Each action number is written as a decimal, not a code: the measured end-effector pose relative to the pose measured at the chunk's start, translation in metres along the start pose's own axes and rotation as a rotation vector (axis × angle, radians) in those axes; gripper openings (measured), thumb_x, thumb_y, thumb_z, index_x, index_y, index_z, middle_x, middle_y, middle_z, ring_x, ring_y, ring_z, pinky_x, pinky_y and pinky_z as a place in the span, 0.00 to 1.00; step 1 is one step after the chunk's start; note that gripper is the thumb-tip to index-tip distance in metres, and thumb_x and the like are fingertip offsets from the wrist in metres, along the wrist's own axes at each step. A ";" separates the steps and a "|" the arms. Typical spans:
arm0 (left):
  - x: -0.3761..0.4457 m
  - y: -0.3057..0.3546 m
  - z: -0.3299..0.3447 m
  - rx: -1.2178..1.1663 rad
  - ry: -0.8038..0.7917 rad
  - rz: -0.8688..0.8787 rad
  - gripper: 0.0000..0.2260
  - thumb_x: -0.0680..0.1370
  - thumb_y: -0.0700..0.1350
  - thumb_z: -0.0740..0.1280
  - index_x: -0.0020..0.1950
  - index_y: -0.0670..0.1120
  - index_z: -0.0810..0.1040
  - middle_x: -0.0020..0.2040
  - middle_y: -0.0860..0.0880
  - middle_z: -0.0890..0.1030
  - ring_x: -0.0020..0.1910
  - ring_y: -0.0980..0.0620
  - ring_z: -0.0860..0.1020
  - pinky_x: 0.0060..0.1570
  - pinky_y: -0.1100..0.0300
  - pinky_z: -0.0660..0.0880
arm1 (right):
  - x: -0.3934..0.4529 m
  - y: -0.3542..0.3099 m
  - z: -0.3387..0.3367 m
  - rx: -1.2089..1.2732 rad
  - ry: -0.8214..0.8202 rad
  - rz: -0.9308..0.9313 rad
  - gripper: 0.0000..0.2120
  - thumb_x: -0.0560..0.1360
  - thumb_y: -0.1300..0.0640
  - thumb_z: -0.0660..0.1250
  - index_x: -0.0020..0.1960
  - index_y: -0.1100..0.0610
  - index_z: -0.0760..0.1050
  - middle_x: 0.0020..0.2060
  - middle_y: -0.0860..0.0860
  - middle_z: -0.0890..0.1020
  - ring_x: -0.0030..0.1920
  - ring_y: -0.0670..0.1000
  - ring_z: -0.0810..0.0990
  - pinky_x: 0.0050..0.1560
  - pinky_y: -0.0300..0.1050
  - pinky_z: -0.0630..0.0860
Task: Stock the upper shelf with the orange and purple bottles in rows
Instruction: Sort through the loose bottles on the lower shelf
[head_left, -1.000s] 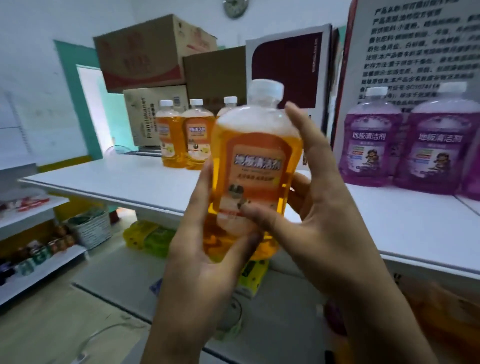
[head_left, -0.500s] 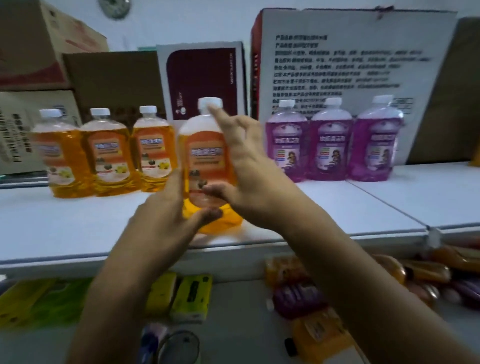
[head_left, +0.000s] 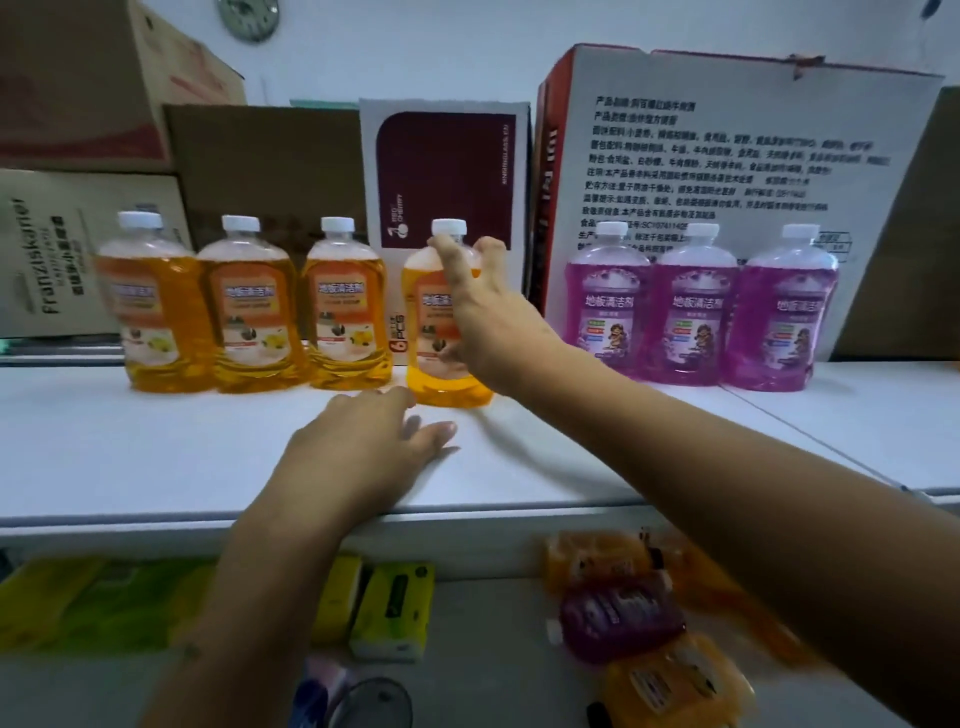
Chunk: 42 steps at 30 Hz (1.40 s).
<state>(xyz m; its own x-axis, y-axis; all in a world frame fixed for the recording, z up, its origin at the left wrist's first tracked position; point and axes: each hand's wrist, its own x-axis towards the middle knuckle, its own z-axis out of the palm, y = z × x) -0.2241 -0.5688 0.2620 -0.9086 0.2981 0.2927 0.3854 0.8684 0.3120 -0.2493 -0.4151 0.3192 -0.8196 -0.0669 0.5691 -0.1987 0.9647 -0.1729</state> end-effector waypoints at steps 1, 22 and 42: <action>-0.001 0.000 0.000 0.001 0.006 0.004 0.25 0.78 0.66 0.58 0.69 0.54 0.72 0.70 0.51 0.74 0.68 0.47 0.70 0.59 0.50 0.69 | 0.006 0.002 0.004 0.004 0.002 0.004 0.49 0.72 0.70 0.72 0.79 0.45 0.46 0.77 0.61 0.48 0.48 0.60 0.79 0.52 0.56 0.80; -0.030 0.007 -0.001 -0.504 0.407 0.287 0.16 0.81 0.58 0.61 0.63 0.53 0.78 0.59 0.58 0.80 0.59 0.59 0.77 0.53 0.60 0.74 | -0.057 0.018 -0.027 0.479 0.036 0.030 0.44 0.78 0.56 0.69 0.82 0.49 0.42 0.81 0.54 0.46 0.79 0.57 0.55 0.76 0.49 0.58; -0.124 0.222 0.202 -1.202 -0.155 0.311 0.08 0.77 0.53 0.66 0.53 0.56 0.82 0.51 0.58 0.84 0.50 0.59 0.81 0.47 0.67 0.78 | -0.382 0.179 -0.039 0.851 0.644 0.778 0.20 0.79 0.59 0.65 0.66 0.40 0.72 0.59 0.36 0.80 0.62 0.37 0.77 0.58 0.31 0.76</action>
<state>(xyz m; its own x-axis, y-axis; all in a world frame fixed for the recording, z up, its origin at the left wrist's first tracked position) -0.0581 -0.3335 0.1124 -0.7305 0.5401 0.4180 0.4159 -0.1336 0.8995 0.0491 -0.2071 0.1020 -0.5192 0.7887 0.3291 -0.2621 0.2196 -0.9397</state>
